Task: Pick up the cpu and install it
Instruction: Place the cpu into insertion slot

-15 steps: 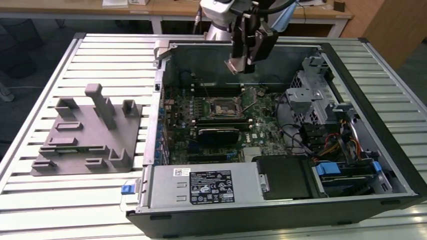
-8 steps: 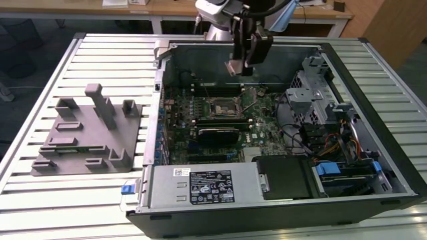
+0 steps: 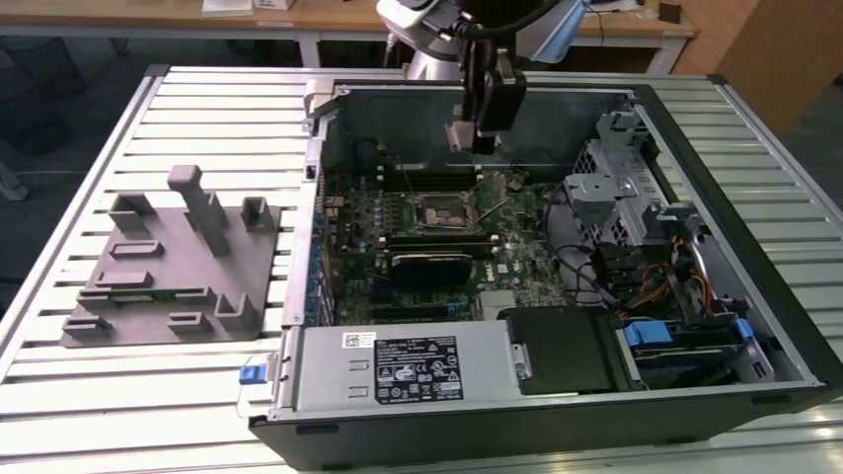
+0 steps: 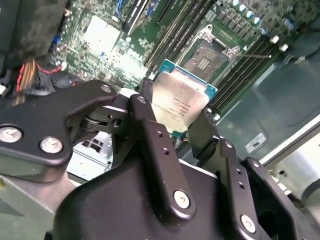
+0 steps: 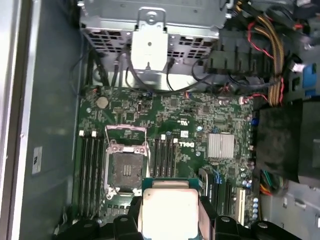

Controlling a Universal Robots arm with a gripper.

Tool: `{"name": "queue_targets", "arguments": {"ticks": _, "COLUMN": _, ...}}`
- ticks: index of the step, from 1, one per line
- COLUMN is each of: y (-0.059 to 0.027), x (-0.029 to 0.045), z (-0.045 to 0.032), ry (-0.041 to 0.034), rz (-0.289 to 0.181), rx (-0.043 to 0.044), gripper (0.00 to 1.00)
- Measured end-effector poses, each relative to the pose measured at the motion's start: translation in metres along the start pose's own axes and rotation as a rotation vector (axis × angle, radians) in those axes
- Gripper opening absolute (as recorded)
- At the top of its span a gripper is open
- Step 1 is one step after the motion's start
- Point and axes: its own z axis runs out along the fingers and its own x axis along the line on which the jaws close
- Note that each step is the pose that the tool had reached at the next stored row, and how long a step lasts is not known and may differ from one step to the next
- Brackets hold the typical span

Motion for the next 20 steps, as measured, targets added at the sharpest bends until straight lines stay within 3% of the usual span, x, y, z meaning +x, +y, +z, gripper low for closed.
{"name": "queue_targets", "arguments": {"ticks": 4, "y": -0.0002, "x": 0.0006, "z": 0.0023, "ry": -0.002, "rz": 0.054, "rx": 0.0014, "gripper": 0.53}}
{"name": "queue_targets", "arguments": {"ticks": 7, "y": -0.0004, "x": 0.005, "z": 0.0051, "ry": -0.0022, "rz": 0.06, "rx": 0.0016, "gripper": 0.53}}
{"name": "queue_targets", "arguments": {"ticks": 14, "y": -0.0005, "x": 0.0074, "z": 0.0098, "ry": 0.0008, "rz": -0.018, "rx": -0.0005, "gripper": 0.53}}
{"name": "queue_targets", "arguments": {"ticks": 20, "y": -0.0005, "x": 0.0085, "z": 0.0112, "ry": 0.0008, "rz": -0.019, "rx": -0.0005, "gripper": 0.53}}
